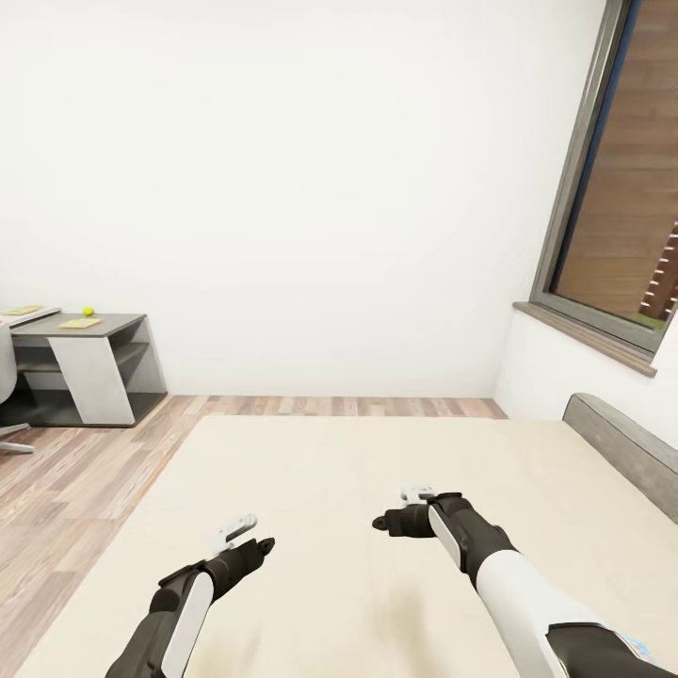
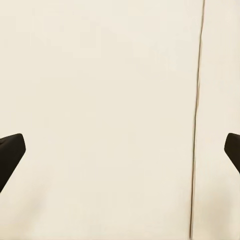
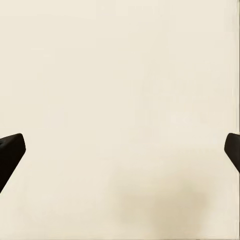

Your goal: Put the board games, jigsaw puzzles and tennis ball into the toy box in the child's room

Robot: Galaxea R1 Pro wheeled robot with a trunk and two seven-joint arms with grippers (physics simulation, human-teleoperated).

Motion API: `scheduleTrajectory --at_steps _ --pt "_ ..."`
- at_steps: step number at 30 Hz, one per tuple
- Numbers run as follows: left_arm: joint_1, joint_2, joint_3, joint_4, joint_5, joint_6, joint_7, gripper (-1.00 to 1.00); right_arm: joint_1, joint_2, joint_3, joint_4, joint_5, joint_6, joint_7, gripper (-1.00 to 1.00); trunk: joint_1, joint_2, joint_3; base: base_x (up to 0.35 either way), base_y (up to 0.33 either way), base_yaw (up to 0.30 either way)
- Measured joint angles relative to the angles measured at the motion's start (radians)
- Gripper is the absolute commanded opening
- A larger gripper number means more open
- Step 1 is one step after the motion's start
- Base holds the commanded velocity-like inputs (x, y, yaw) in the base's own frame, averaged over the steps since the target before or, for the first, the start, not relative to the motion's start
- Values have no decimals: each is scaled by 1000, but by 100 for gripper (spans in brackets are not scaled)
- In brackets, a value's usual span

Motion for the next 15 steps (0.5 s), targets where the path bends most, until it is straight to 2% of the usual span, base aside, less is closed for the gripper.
scheduleTrajectory --at_steps 15 --pt "0 0 0 2 0 0 0 100 0 -11 0 0 -1 0 2 100 0 0 0 0 -9 0"
